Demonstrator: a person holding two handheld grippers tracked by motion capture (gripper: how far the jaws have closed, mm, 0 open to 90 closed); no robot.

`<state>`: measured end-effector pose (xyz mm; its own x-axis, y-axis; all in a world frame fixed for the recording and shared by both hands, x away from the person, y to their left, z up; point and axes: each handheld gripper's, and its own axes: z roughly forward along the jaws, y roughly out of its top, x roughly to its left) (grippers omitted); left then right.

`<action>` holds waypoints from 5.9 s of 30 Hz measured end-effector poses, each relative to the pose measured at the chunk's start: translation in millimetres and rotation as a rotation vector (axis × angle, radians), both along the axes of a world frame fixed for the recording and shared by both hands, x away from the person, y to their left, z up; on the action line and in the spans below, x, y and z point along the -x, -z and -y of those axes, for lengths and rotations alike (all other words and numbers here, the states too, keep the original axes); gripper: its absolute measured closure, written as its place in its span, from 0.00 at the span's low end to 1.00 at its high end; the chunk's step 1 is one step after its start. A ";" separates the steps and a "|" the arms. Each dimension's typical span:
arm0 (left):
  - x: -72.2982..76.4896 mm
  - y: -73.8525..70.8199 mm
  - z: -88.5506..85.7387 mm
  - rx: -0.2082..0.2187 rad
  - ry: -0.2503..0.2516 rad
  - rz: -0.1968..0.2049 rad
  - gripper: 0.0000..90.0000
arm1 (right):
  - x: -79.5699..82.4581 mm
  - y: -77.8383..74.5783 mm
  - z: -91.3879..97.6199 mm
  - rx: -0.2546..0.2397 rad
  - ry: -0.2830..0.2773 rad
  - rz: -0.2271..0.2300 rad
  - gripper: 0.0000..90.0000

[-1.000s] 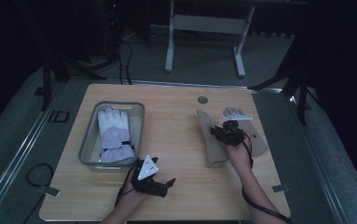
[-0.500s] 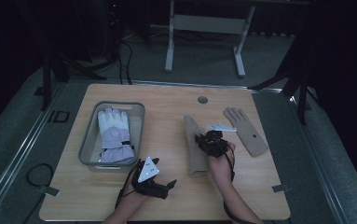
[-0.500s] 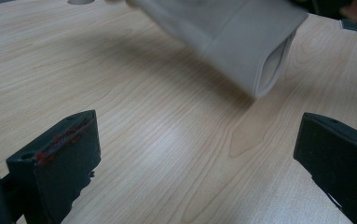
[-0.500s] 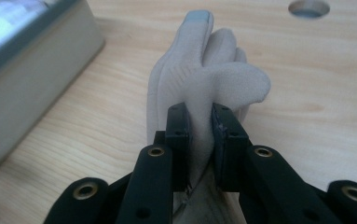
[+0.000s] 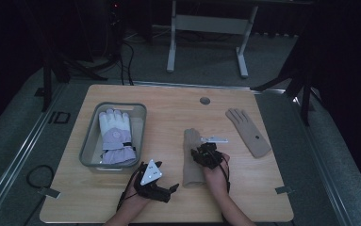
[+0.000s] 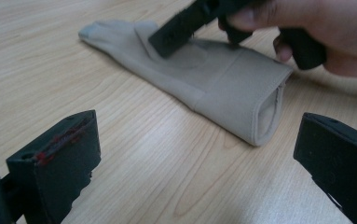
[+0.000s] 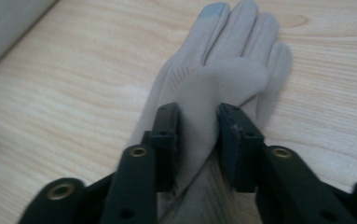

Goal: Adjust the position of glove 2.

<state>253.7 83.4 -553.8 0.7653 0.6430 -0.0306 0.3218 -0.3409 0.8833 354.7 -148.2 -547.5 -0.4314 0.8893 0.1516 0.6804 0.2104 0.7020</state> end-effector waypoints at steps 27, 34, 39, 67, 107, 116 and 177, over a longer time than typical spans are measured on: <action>-0.1 1.3 -1.0 0.020 0.017 -0.013 0.01 | -21.6 -40.6 146.1 0.056 0.052 0.195 0.65; 1.9 -0.4 -1.0 0.028 0.020 -0.005 0.01 | -47.1 -35.9 184.3 0.084 0.127 0.186 0.65; 1.5 0.0 -1.6 0.034 0.019 -0.007 0.01 | -64.3 -28.3 194.5 0.112 0.116 0.182 0.63; 3.0 2.3 1.1 0.022 0.034 -0.013 0.01 | -92.3 2.7 203.8 0.124 0.156 0.070 0.88; 4.2 -5.0 -1.7 0.030 0.031 0.023 0.01 | 34.5 -13.0 140.8 0.004 0.359 0.061 0.92; 4.0 -4.4 -1.9 0.029 0.033 0.019 0.01 | 31.0 0.4 135.4 0.070 0.301 0.030 0.80; 3.1 -3.7 -1.7 0.032 0.028 0.011 0.01 | 17.2 -63.0 125.8 0.086 0.240 0.168 0.93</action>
